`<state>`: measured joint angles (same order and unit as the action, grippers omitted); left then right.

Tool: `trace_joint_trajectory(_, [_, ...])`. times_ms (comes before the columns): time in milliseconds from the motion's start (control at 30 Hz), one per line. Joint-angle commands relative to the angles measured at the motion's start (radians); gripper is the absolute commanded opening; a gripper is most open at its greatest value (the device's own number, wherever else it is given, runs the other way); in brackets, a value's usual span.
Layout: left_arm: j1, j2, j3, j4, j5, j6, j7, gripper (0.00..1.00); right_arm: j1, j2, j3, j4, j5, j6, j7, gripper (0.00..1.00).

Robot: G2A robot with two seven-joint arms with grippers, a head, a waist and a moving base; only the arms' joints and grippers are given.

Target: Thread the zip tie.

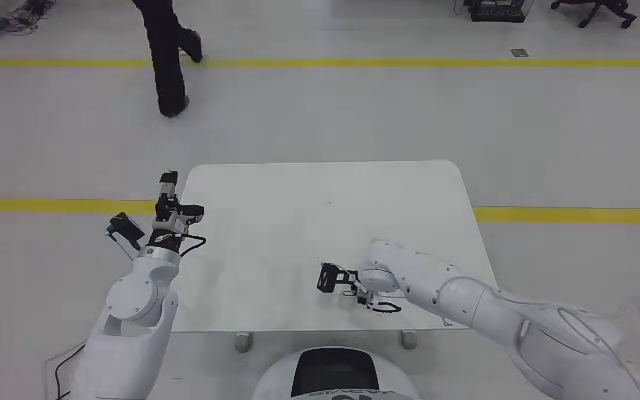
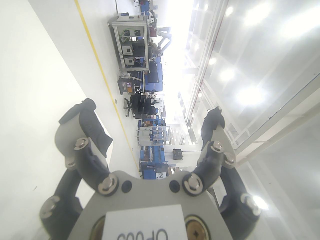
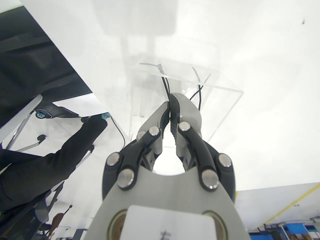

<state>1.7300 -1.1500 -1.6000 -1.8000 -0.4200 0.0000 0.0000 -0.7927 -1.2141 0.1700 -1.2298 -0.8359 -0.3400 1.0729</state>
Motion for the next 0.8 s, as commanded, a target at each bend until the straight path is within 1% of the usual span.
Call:
trace_joint_trajectory(0, [0.0,0.0,0.0,0.0,0.0,0.0,0.0,1.0,0.0,0.01,0.0,-0.017,0.002,0.0,-0.011,0.0])
trace_joint_trajectory(200, [0.0,0.0,0.0,0.0,0.0,0.0,0.0,1.0,-0.001,0.051,0.0,-0.068,0.008,0.0,-0.05,0.0])
trace_joint_trajectory(467, [0.0,0.0,0.0,0.0,0.0,0.0,0.0,1.0,-0.006,0.121,0.0,-0.137,0.032,0.0,-0.129,0.0])
trace_joint_trajectory(767, [0.0,0.0,0.0,0.0,0.0,0.0,0.0,1.0,-0.011,0.18,0.0,-0.202,0.044,0.0,-0.18,0.0])
